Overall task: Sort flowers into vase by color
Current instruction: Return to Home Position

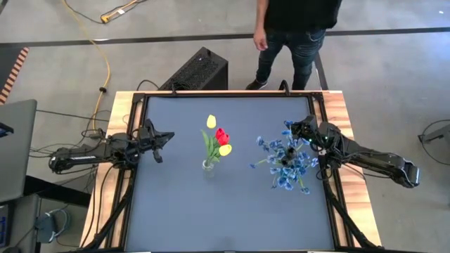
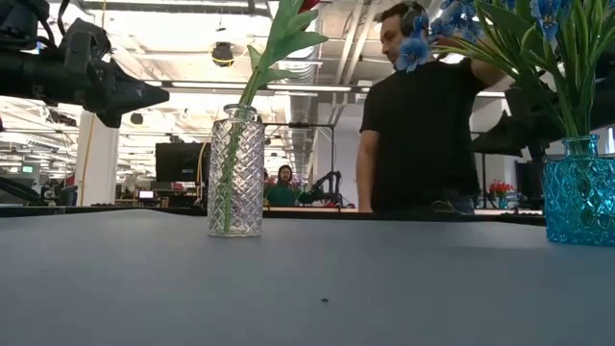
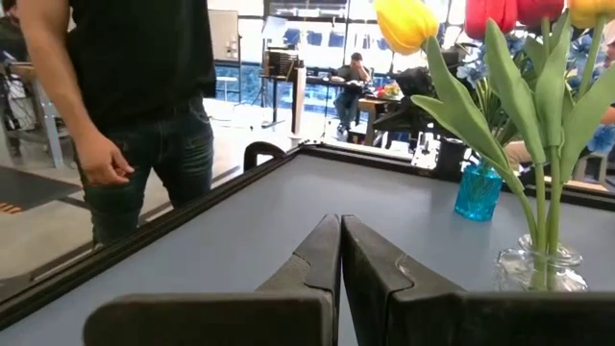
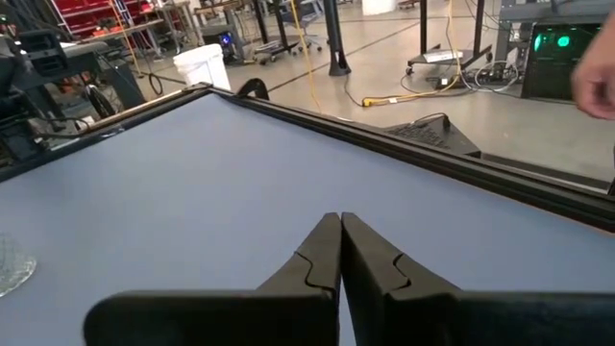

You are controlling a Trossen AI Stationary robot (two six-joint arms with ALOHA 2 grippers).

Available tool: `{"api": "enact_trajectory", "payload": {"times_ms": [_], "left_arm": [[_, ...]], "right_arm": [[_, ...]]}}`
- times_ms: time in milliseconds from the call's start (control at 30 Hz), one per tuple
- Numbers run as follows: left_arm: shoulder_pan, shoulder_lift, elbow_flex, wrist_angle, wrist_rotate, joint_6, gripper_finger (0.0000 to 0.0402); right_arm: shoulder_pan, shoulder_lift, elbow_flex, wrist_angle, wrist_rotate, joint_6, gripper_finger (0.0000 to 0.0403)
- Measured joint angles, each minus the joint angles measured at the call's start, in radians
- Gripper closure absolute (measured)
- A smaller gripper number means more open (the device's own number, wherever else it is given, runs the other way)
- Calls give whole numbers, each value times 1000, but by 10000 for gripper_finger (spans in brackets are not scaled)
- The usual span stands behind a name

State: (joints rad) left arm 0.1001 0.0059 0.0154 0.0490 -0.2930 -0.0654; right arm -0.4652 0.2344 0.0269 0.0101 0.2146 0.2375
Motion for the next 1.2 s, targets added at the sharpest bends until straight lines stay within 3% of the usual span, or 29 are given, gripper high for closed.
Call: {"api": "enact_trajectory", "payload": {"times_ms": [1200], "left_arm": [[0, 0, 0, -2, -1, 16, 401]], "right_arm": [[0, 0, 0, -2, 0, 0, 365]]}}
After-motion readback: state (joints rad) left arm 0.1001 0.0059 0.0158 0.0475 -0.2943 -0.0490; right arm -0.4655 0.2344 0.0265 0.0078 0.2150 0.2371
